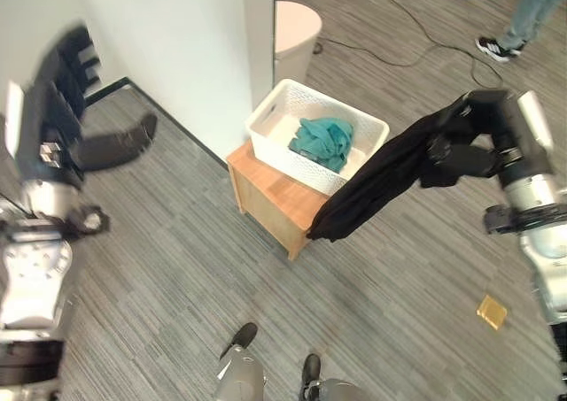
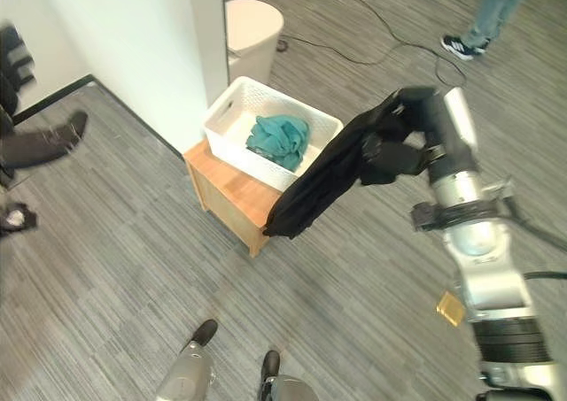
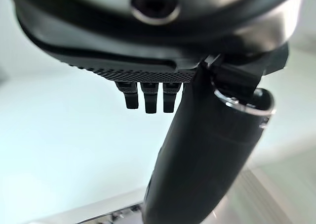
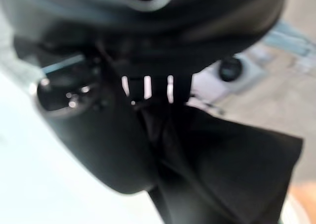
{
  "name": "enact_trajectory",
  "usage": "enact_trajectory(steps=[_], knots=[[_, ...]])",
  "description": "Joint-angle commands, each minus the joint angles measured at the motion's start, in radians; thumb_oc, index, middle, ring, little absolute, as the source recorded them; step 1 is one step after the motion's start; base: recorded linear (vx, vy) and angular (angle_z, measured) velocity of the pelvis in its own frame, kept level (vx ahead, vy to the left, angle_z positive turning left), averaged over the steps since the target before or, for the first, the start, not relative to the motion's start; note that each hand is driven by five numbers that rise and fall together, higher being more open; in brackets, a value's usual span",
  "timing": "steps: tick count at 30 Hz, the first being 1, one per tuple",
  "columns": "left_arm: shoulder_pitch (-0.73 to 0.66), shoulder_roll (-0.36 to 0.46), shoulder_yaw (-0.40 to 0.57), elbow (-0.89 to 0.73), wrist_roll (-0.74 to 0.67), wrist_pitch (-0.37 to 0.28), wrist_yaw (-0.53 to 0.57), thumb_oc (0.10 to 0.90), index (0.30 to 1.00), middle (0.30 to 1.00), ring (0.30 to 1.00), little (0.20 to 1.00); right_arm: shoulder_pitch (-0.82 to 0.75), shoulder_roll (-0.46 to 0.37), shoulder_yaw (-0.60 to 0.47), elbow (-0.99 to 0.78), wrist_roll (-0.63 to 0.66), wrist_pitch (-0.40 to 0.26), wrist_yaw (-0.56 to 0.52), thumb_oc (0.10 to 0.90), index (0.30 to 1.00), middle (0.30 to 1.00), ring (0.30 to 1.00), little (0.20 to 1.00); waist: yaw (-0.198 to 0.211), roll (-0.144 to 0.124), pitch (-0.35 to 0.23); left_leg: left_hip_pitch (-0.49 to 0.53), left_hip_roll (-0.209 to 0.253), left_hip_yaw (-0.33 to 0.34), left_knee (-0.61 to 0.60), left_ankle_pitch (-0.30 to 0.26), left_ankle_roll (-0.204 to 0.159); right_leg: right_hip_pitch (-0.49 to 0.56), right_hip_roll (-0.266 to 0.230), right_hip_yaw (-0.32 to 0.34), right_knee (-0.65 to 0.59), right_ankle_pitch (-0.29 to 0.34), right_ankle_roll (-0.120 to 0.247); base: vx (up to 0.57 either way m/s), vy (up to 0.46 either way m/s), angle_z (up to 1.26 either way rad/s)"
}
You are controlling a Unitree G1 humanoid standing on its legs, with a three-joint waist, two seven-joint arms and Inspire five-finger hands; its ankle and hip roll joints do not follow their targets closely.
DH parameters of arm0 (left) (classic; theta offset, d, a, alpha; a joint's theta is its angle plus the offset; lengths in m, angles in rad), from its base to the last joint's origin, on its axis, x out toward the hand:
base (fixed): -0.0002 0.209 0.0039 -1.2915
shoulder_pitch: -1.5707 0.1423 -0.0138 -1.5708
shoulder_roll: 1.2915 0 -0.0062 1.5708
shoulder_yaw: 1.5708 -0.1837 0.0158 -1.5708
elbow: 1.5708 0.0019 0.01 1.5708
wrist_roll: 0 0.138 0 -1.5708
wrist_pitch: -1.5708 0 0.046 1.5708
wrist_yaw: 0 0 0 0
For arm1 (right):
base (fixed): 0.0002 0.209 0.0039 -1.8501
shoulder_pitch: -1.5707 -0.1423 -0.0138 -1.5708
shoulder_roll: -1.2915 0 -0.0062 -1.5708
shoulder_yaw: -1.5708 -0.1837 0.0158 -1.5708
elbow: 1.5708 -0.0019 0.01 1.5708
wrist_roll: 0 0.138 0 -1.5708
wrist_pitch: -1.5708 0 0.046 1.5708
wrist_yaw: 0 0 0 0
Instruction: Pick up bed clothes into laundry basket.
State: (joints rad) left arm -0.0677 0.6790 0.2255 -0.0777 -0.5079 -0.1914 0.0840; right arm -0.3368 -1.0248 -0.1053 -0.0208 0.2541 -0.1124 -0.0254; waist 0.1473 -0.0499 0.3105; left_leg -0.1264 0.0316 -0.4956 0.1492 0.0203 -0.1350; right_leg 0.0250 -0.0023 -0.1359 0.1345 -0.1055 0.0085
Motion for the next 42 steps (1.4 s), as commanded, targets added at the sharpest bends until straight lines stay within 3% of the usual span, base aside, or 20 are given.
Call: enact_trajectory(steps=[1, 5, 11, 15, 18, 20, 22, 23, 27, 28, 30, 37, 42], knots=[[0.016, 0.028, 0.042, -0.055, -0.062, -0.069, -0.040, 0.800, 0.900, 0.900, 0.900, 0.900, -0.116, -0.106, -0.116, -0.119, 0.030, -0.143, -0.042, 0.400, 0.300, 0.300, 0.300, 0.300, -0.012, -0.075, -0.172, 0.094, 0.022, 0.188, -0.012, -0.050, 0.076, -0.014, -0.052, -0.005, -0.112, 0.080, 0.065, 0.01, -0.182, 0.53], [0.107, 0.006, 0.035, -0.057, -0.068, -0.055, -0.096, 0.800, 0.900, 0.900, 0.900, 0.900, -0.139, -0.156, -0.120, -0.121, 0.016, -0.140, -0.032, 0.400, 0.300, 0.300, 0.300, 0.300, -0.017, -0.076, -0.202, 0.102, -0.039, 0.275, -0.125, -0.069, 0.110, -0.006, -0.028, -0.021, -0.156, 0.089, 0.068, -0.01, -0.085, 0.52], [0.163, -0.054, 0.047, -0.062, -0.081, -0.056, -0.105, 0.800, 0.900, 0.900, 0.900, 0.900, -0.144, -0.136, -0.107, -0.115, 0.007, -0.145, -0.019, 0.400, 0.300, 0.300, 0.300, 0.300, -0.009, -0.074, -0.234, 0.156, -0.030, 0.285, -0.227, -0.035, 0.112, 0.015, -0.011, -0.026, -0.189, 0.094, 0.061, 0.02, 0.000, -0.05], [0.194, -0.018, 0.020, -0.057, -0.084, -0.044, -0.133, 0.800, 0.900, 0.900, 0.900, 0.900, -0.238, -0.192, -0.038, -0.064, 0.003, -0.141, -0.036, 0.400, 0.300, 0.300, 0.300, 0.300, -0.001, -0.073, -0.248, 0.173, -0.033, 0.285, -0.236, -0.034, 0.113, 0.026, -0.014, -0.019, -0.193, 0.102, 0.066, 0.01, 0.046, 0.00], [0.196, -0.003, -0.013, -0.046, -0.123, -0.041, -0.150, 0.800, 0.900, 0.900, 0.900, 0.900, -0.378, -0.248, 0.094, -0.006, 0.004, -0.144, -0.047, 0.400, 0.300, 0.300, 0.300, 0.300, 0.004, -0.071, -0.250, 0.178, -0.035, 0.288, -0.236, -0.032, 0.114, 0.028, -0.017, -0.014, -0.190, 0.106, 0.069, -0.01, 0.050, -0.06], [0.197, 0.053, -0.074, -0.048, -0.145, -0.027, -0.175, 0.800, 0.900, 0.900, 0.900, 0.900, -0.611, -0.325, 0.294, 0.066, -0.017, -0.127, -0.066, 0.400, 0.300, 0.300, 0.300, 0.300, 0.016, -0.086, -0.256, 0.184, -0.038, 0.292, -0.236, -0.035, 0.115, 0.029, -0.023, -0.012, -0.187, 0.113, 0.076, -0.02, 0.092, -0.11], [0.197, 0.063, -0.110, -0.037, -0.170, -0.020, -0.185, 0.800, 0.900, 0.900, 0.900, 0.900, -0.810, -0.335, 0.478, 0.122, -0.006, -0.127, -0.075, 0.400, 0.300, 0.300, 0.300, 0.300, 0.017, -0.097, -0.260, 0.187, -0.040, 0.298, -0.236, -0.035, 0.119, 0.025, -0.025, -0.003, -0.183, 0.120, 0.080, -0.02, 0.076, -0.11], [0.196, 0.089, -0.152, -0.035, -0.174, -0.011, -0.195, 0.800, 0.900, 0.900, 0.900, 0.900, -0.983, -0.338, 0.625, 0.170, -0.004, -0.122, -0.085, 0.400, 0.300, 0.300, 0.300, 0.300, 0.017, -0.116, -0.266, 0.188, -0.042, 0.304, -0.236, -0.036, 0.121, 0.023, -0.027, 0.001, -0.180, 0.126, 0.085, -0.02, 0.081, -0.12], [0.157, 0.099, -0.237, -0.022, -0.170, 0.000, -0.194, 0.800, 0.900, 0.900, 0.900, 0.900, -1.414, -0.237, 1.004, 0.330, 0.029, -0.112, -0.108, 0.400, 0.300, 0.300, 0.300, 0.300, 0.006, -0.124, -0.277, 0.184, -0.049, 0.312, -0.236, -0.034, 0.127, 0.010, -0.033, 0.013, -0.168, 0.140, 0.096, -0.03, 0.071, -0.14], [0.149, 0.087, -0.241, -0.019, -0.170, -0.001, -0.194, 0.800, 0.900, 0.900, 0.900, 0.900, -1.455, -0.231, 1.045, 0.345, 0.035, -0.115, -0.107, 0.400, 0.300, 0.300, 0.300, 0.300, 0.007, -0.113, -0.274, 0.183, -0.049, 0.312, -0.236, -0.033, 0.127, 0.007, -0.034, 0.013, -0.167, 0.139, 0.096, -0.04, 0.069, -0.15], [0.100, 0.101, -0.309, 0.002, -0.165, 0.007, -0.199, 0.800, 0.900, 0.900, 0.900, 0.900, -1.588, -0.130, 1.154, 0.422, 0.053, -0.106, -0.118, 0.400, 0.300, 0.300, 0.300, 0.300, 0.001, -0.121, -0.275, 0.179, -0.055, 0.317, -0.236, -0.031, 0.132, -0.006, -0.040, 0.024, -0.156, 0.150, 0.104, -0.05, 0.086, -0.07], [0.001, 0.100, -0.395, 0.010, -0.176, 0.007, -0.186, 0.800, 0.900, 0.900, 0.900, 0.900, -1.693, 0.046, 1.256, 0.513, 0.017, -0.082, -0.118, 0.400, 0.300, 0.300, 0.300, 0.300, 0.006, -0.135, -0.277, 0.170, -0.066, 0.315, -0.236, -0.026, 0.139, -0.017, -0.047, 0.032, -0.152, 0.161, 0.110, -0.02, 0.051, -0.01], [0.007, 0.091, -0.390, 0.007, -0.181, 0.005, -0.171, 0.800, 0.900, 0.900, 0.900, 0.900, -1.699, 0.065, 1.284, 0.570, -0.004, -0.067, -0.113, 0.400, 0.300, 0.300, 0.300, 0.300, 0.016, -0.154, -0.275, 0.162, -0.068, 0.305, -0.236, -0.023, 0.142, -0.017, -0.044, 0.039, -0.156, 0.162, 0.112, 0.00, 0.000, 0.00]])
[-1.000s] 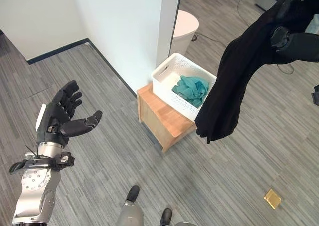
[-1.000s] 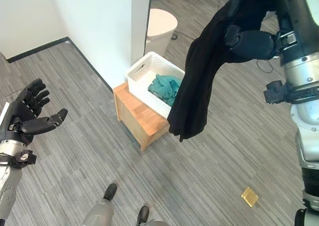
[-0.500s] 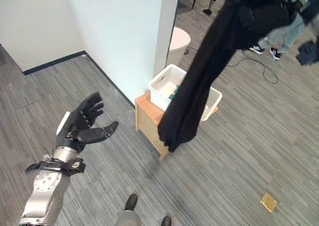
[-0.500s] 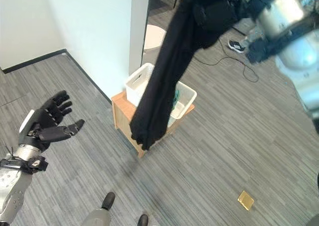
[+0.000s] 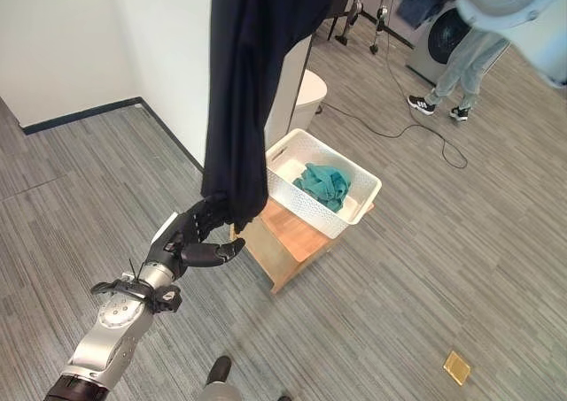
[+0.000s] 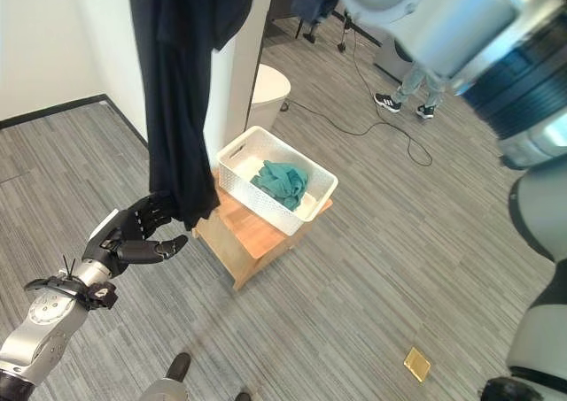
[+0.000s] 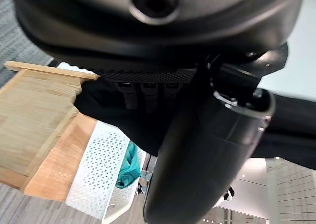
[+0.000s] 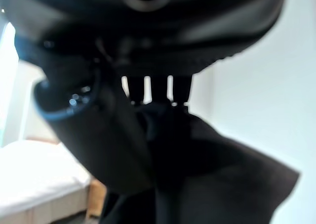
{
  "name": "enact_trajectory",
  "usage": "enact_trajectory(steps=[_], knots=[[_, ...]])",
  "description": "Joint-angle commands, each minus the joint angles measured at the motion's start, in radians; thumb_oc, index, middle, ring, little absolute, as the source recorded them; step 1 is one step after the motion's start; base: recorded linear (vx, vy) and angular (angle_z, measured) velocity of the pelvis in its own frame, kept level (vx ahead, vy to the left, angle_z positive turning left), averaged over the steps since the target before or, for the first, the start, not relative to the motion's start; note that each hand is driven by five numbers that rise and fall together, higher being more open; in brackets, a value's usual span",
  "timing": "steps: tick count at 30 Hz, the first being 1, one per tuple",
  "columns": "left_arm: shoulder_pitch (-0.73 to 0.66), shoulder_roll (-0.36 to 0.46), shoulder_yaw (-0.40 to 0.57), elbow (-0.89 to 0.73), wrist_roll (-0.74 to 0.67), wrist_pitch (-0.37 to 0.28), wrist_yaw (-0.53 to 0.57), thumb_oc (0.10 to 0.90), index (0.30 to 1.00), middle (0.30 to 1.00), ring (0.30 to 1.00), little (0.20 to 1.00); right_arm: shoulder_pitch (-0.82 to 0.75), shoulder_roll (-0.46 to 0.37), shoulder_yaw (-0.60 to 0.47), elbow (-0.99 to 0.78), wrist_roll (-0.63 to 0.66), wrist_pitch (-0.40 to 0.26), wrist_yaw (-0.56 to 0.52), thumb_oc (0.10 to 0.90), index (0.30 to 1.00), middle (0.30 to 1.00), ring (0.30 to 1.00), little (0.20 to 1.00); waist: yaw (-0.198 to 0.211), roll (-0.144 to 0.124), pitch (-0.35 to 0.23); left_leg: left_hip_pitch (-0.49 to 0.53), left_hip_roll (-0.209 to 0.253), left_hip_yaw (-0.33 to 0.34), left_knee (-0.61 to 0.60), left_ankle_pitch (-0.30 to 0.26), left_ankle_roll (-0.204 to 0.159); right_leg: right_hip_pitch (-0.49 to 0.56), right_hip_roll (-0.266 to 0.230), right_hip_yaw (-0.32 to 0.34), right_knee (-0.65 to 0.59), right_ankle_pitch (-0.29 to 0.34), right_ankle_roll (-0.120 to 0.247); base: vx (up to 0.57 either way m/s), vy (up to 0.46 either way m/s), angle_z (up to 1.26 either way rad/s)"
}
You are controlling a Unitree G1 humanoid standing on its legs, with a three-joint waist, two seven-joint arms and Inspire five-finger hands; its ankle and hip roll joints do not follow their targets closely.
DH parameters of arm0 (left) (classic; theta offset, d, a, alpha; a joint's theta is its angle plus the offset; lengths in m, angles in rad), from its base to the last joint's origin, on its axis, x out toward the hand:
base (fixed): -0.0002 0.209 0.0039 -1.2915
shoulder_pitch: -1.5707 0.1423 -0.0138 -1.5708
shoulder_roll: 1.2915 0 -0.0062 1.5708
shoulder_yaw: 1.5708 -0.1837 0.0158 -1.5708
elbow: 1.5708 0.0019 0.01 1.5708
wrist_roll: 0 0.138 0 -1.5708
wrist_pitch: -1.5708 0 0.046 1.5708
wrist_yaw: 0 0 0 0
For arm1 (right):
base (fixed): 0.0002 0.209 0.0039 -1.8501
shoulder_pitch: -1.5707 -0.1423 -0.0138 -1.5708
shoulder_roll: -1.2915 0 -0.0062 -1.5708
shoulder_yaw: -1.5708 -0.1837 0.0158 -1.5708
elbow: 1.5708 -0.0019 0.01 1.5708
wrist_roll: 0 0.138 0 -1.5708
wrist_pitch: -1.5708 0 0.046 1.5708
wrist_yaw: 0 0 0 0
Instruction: Pick up bed clothes into laundry basket.
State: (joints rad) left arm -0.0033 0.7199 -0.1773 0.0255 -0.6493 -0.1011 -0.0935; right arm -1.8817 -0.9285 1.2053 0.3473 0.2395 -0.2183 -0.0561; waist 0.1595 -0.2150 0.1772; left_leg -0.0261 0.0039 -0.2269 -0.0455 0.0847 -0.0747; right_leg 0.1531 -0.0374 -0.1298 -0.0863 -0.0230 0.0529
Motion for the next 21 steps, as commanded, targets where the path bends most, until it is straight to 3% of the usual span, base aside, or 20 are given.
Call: enact_trajectory(steps=[1, 10, 15, 17, 18, 19, 21], knots=[[-0.055, 0.051, 0.017, -0.099, -0.036, -0.086, 0.009, 0.800, 0.900, 0.900, 0.900, 0.900, -0.154, -0.033, -0.022, 0.211, 0.008, 0.042, -0.081, 0.400, 0.300, 0.300, 0.300, 0.300, 0.005, 0.009, -0.142, 0.061, -0.041, 0.033, -0.042, -0.087, 0.082, -0.144, -0.010, 0.033, 0.064, 0.080, 0.067, 0.00, 0.000, 0.00], [0.022, 0.080, 0.092, -0.171, -0.008, -0.085, 0.016, 0.800, 0.900, 0.900, 0.900, 0.900, -0.143, -0.030, 0.011, 0.324, -0.017, 0.066, -0.058, 0.400, 0.300, 0.300, 0.300, 0.300, 0.025, 0.007, -0.139, 0.051, -0.050, 0.004, -0.042, -0.081, 0.081, -0.133, -0.013, 0.005, 0.053, 0.074, 0.064, 0.01, 0.005, 0.09], [0.187, 0.147, 0.277, -0.261, 0.016, -0.094, 0.014, 0.800, 0.900, 0.900, 0.900, 0.900, -0.128, -0.084, 0.031, 0.349, -0.043, 0.081, -0.039, 0.400, 0.300, 0.300, 0.300, 0.300, 0.058, 0.020, -0.130, 0.033, -0.055, -0.024, -0.042, -0.075, 0.079, -0.131, -0.015, -0.019, 0.041, 0.075, 0.065, 0.02, 0.003, 0.09], [0.227, 0.147, 0.332, -0.279, 0.020, -0.094, 0.021, 0.800, 0.900, 0.900, 0.900, 0.900, -0.123, -0.102, 0.027, 0.334, -0.048, 0.085, -0.034, 0.400, 0.300, 0.300, 0.300, 0.300, 0.059, 0.020, -0.129, 0.030, -0.056, -0.030, -0.042, -0.075, 0.079, -0.131, -0.016, -0.024, 0.038, 0.075, 0.065, 0.01, -0.007, 0.14], [0.273, 0.118, 0.434, -0.274, 0.043, -0.107, 0.056, 0.800, 0.900, 0.900, 0.900, 0.900, -0.110, -0.148, 0.024, 0.291, -0.057, 0.086, -0.028, 0.400, 0.300, 0.300, 0.300, 0.300, 0.079, 0.024, -0.124, 0.024, -0.058, -0.040, -0.042, -0.073, 0.078, -0.132, -0.018, -0.035, 0.035, 0.075, 0.065, 0.01, -0.015, 0.14], [0.291, 0.100, 0.475, -0.280, 0.061, -0.107, 0.073, 0.800, 0.900, 0.900, 0.900, 0.900, -0.099, -0.167, 0.010, 0.269, -0.061, 0.088, -0.027, 0.400, 0.300, 0.300, 0.300, 0.300, 0.082, 0.025, -0.124, 0.021, -0.058, -0.044, -0.042, -0.073, 0.078, -0.132, -0.018, -0.042, 0.033, 0.074, 0.064, 0.01, -0.015, 0.13], [0.299, 0.099, 0.482, -0.287, 0.062, -0.104, 0.074, 0.800, 0.900, 0.900, 0.900, 0.900, -0.092, -0.168, 0.001, 0.264, -0.063, 0.090, -0.027, 0.400, 0.300, 0.300, 0.300, 0.300, 0.078, 0.023, -0.125, 0.021, -0.058, -0.045, -0.042, -0.072, 0.078, -0.132, -0.019, -0.043, 0.033, 0.074, 0.064, 0.01, -0.010, 0.15]])
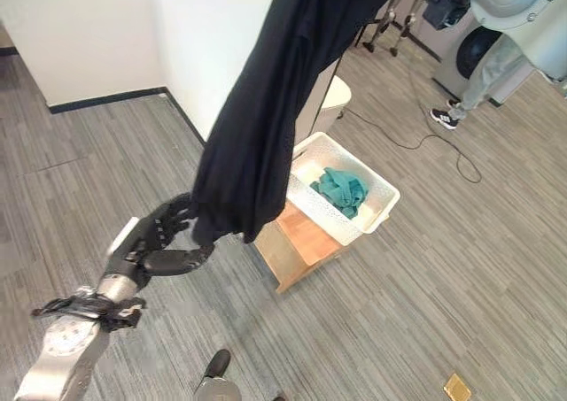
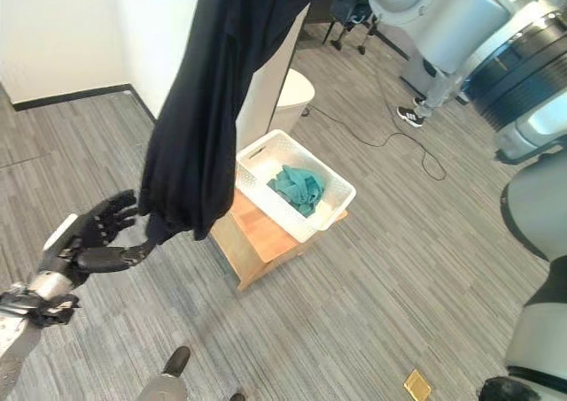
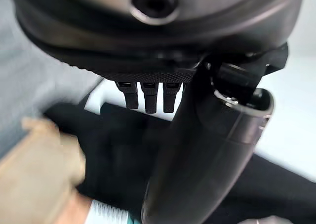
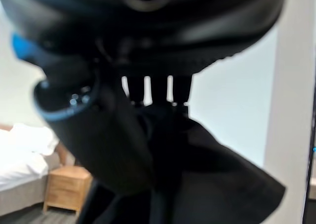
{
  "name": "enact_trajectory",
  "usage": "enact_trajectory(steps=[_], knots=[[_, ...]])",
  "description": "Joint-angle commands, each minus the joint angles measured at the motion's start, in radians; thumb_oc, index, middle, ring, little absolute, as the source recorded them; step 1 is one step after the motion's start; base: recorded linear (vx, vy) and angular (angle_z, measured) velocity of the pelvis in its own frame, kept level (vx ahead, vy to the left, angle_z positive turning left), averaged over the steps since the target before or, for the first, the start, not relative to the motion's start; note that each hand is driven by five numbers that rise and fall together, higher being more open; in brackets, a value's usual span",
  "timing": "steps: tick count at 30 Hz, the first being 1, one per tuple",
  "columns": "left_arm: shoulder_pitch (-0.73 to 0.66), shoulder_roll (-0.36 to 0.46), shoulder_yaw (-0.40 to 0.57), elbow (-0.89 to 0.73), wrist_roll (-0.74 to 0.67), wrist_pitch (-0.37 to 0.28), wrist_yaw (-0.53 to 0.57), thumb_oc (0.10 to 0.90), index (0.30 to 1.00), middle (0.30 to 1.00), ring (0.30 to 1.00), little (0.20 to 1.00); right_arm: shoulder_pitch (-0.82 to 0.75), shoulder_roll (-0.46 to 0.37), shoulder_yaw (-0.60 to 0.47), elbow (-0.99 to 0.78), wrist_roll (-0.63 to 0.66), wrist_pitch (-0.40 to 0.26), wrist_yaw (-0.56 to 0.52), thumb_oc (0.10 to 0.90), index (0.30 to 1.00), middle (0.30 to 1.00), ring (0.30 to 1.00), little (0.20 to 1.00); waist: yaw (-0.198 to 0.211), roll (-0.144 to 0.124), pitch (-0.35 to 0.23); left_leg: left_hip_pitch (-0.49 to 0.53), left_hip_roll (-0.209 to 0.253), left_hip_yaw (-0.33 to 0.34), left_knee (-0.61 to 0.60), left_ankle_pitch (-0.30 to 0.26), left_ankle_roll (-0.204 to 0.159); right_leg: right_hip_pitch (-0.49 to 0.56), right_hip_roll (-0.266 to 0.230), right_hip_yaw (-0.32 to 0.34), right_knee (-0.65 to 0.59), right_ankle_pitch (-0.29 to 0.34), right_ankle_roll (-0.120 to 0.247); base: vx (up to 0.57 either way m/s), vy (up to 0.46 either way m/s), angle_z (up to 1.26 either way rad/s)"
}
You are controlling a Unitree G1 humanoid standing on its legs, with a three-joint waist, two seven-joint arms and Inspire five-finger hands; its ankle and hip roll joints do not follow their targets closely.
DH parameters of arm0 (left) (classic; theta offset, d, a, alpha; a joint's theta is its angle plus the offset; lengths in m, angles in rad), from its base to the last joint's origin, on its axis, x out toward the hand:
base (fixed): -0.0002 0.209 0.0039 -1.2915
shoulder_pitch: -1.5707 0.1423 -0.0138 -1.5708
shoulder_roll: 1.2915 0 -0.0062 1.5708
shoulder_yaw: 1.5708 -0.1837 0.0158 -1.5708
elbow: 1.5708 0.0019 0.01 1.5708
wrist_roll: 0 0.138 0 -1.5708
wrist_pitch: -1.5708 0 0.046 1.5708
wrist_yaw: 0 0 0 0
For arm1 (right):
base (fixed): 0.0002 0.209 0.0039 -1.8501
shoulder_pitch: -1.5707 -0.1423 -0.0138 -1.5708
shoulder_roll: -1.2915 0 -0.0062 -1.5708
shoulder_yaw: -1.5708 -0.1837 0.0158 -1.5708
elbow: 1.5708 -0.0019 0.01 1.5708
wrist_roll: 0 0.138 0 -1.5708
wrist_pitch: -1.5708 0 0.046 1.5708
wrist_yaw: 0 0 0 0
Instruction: Pick up bed clothes into laundry basket.
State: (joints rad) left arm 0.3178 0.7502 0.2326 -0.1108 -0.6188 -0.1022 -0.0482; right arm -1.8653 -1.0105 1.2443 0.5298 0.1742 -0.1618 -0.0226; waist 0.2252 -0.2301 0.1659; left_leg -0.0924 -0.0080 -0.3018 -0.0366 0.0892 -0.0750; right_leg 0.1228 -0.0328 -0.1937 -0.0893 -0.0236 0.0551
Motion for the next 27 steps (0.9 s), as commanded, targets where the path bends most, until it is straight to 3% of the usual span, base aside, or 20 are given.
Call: enact_trajectory(steps=[1, 2, 5, 9, 18, 27], knots=[[-0.021, 0.035, 0.112, -0.151, 0.049, -0.107, 0.054, 0.800, 0.900, 0.900, 0.900, 0.900, -0.102, -0.111, -0.047, 0.043, -0.002, 0.035, -0.057, 0.400, 0.300, 0.300, 0.300, 0.300, 0.022, 0.039, -0.112, 0.083, -0.048, 0.026, -0.051, -0.077, 0.079, -0.101, -0.022, 0.016, 0.032, 0.074, 0.061, 0.03, -0.027, 0.26], [-0.048, -0.012, 0.129, -0.119, 0.068, -0.114, 0.105, 0.800, 0.900, 0.900, 0.900, 0.900, -0.088, -0.114, -0.050, 0.031, -0.010, 0.045, -0.050, 0.400, 0.300, 0.300, 0.300, 0.300, 0.027, 0.034, -0.115, 0.084, -0.048, 0.026, -0.051, -0.078, 0.079, -0.096, -0.022, 0.011, 0.024, 0.074, 0.059, 0.03, -0.028, 0.21], [-0.096, -0.051, 0.106, -0.103, 0.095, -0.111, 0.156, 0.800, 0.900, 0.900, 0.900, 0.900, -0.083, -0.110, -0.054, 0.009, -0.014, 0.054, -0.044, 0.400, 0.300, 0.300, 0.300, 0.300, 0.024, 0.030, -0.116, 0.085, -0.046, 0.030, -0.051, -0.081, 0.079, -0.093, -0.018, 0.015, 0.018, 0.074, 0.058, 0.02, -0.028, 0.10], [-0.243, -0.053, -0.039, -0.044, 0.110, -0.086, 0.177, 0.800, 0.900, 0.900, 0.900, 0.900, -0.085, -0.035, -0.061, 0.031, -0.002, 0.068, -0.050, 0.400, 0.300, 0.300, 0.300, 0.300, 0.002, 0.021, -0.117, 0.090, -0.038, 0.054, -0.051, -0.087, 0.080, -0.093, -0.010, 0.031, 0.017, 0.078, 0.057, 0.00, -0.016, -0.03], [-0.520, -0.085, -0.269, 0.125, 0.083, -0.060, 0.205, 0.800, 0.900, 0.900, 0.900, 0.900, -0.097, 0.067, -0.053, 0.070, -0.002, 0.084, -0.067, 0.400, 0.300, 0.300, 0.300, 0.300, -0.048, 0.008, -0.116, 0.093, -0.028, 0.088, -0.051, -0.091, 0.079, -0.110, 0.000, 0.067, 0.023, 0.082, 0.059, -0.01, -0.003, -0.19], [-0.749, -0.092, -0.378, 0.221, 0.092, -0.076, 0.260, 0.800, 0.900, 0.900, 0.900, 0.900, -0.096, 0.085, -0.052, 0.072, 0.015, 0.093, -0.077, 0.400, 0.300, 0.300, 0.300, 0.300, -0.076, -0.010, -0.120, 0.084, -0.025, 0.099, -0.051, -0.094, 0.078, -0.119, 0.004, 0.079, 0.013, 0.093, 0.065, 0.00, 0.006, -0.07]])
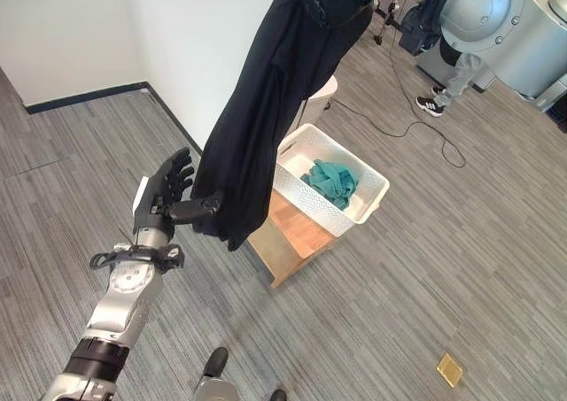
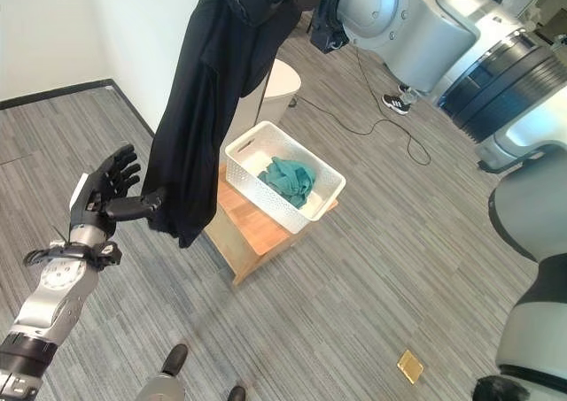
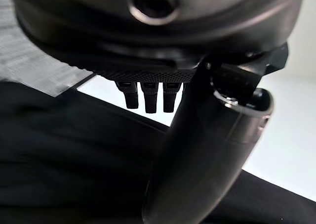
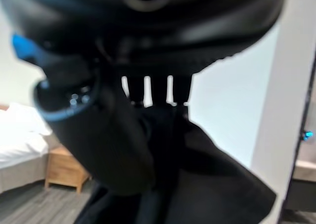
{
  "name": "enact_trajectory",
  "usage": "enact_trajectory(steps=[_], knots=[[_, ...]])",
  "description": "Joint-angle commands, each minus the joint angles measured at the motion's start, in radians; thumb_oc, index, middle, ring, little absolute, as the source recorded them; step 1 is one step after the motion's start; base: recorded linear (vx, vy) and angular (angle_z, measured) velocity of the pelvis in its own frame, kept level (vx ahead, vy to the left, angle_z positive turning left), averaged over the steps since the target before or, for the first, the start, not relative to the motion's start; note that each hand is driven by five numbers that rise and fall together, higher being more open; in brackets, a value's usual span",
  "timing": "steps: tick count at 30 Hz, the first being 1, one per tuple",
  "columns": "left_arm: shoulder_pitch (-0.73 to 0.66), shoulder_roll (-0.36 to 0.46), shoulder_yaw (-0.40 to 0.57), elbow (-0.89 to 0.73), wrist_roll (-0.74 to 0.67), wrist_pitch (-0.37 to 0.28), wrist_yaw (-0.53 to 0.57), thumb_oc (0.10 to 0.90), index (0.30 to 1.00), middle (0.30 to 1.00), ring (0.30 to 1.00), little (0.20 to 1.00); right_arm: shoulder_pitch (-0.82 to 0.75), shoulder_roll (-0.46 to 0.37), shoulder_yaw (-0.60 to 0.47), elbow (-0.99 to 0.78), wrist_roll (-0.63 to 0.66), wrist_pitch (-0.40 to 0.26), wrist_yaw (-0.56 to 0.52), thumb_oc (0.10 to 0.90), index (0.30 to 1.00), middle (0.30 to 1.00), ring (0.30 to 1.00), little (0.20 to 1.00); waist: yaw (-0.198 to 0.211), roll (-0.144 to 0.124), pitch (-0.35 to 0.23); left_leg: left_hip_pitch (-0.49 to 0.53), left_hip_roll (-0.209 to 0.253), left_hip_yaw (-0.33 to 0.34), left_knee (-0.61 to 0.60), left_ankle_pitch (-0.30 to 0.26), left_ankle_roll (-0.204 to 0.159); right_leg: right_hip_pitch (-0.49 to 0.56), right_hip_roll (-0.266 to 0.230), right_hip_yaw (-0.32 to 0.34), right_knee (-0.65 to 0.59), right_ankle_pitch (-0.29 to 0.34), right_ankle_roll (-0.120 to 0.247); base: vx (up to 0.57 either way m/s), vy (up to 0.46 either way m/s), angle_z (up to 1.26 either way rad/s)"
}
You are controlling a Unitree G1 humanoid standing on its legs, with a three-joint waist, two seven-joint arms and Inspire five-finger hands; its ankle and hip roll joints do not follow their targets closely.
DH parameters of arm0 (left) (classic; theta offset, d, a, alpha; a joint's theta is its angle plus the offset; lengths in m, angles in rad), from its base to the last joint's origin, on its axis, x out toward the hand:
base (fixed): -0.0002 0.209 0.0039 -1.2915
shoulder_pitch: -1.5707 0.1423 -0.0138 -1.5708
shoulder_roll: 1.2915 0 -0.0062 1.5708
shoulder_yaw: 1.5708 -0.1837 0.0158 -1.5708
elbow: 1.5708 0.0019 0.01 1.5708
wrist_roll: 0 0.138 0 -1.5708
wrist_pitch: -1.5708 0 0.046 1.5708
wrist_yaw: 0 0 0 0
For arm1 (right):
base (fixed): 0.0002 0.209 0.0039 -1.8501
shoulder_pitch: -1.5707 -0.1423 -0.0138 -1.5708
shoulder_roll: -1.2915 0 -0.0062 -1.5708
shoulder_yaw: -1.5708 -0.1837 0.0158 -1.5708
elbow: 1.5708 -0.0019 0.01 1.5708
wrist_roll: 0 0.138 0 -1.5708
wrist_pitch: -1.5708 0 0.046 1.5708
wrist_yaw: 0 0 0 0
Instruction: Pick up bed clothes into laundry basket.
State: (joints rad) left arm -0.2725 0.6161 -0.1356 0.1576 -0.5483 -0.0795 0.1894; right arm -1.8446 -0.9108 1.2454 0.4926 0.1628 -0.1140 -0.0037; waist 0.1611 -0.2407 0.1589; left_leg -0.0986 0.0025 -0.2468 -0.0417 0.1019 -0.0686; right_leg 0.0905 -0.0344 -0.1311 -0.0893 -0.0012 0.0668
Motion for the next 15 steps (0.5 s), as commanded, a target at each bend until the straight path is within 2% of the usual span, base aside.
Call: enact_trajectory(steps=[1, 6, 8, 15], knots=[[-0.179, 0.041, -0.020, -0.040, 0.025, -0.100, 0.028, 0.800, 0.900, 0.900, 0.900, 0.900, -0.117, -0.020, -0.054, 0.103, 0.030, 0.045, -0.097, 0.400, 0.300, 0.300, 0.300, 0.300, -0.011, -0.002, -0.113, 0.090, -0.035, 0.044, -0.046, -0.107, 0.071, -0.087, 0.006, 0.017, 0.011, 0.071, 0.053, 0.00, 0.000, 0.00], [-0.254, 0.055, -0.064, -0.007, 0.082, -0.096, 0.049, 0.800, 0.900, 0.900, 0.900, 0.900, -0.114, -0.019, -0.047, 0.099, 0.032, 0.045, -0.098, 0.400, 0.300, 0.300, 0.300, 0.300, -0.013, -0.019, -0.115, 0.084, -0.033, 0.049, -0.046, -0.109, 0.070, -0.091, 0.010, 0.022, 0.007, 0.075, 0.056, 0.00, -0.002, -0.05], [-0.313, 0.065, -0.118, 0.014, 0.098, -0.094, 0.033, 0.800, 0.900, 0.900, 0.900, 0.900, -0.127, 0.007, -0.042, 0.098, 0.047, 0.034, -0.102, 0.400, 0.300, 0.300, 0.300, 0.300, -0.015, -0.023, -0.114, 0.082, -0.031, 0.053, -0.046, -0.110, 0.070, -0.096, 0.013, 0.030, 0.006, 0.078, 0.058, -0.01, 0.009, -0.09], [-0.427, 0.021, -0.264, 0.100, 0.046, -0.093, 0.013, 0.800, 0.900, 0.900, 0.900, 0.900, -0.174, 0.134, -0.019, 0.134, 0.077, 0.012, -0.120, 0.400, 0.300, 0.300, 0.300, 0.300, -0.023, -0.036, -0.121, 0.081, -0.031, 0.057, -0.046, -0.111, 0.073, -0.100, 0.019, 0.053, 0.004, 0.084, 0.060, 0.00, 0.012, -0.12]])
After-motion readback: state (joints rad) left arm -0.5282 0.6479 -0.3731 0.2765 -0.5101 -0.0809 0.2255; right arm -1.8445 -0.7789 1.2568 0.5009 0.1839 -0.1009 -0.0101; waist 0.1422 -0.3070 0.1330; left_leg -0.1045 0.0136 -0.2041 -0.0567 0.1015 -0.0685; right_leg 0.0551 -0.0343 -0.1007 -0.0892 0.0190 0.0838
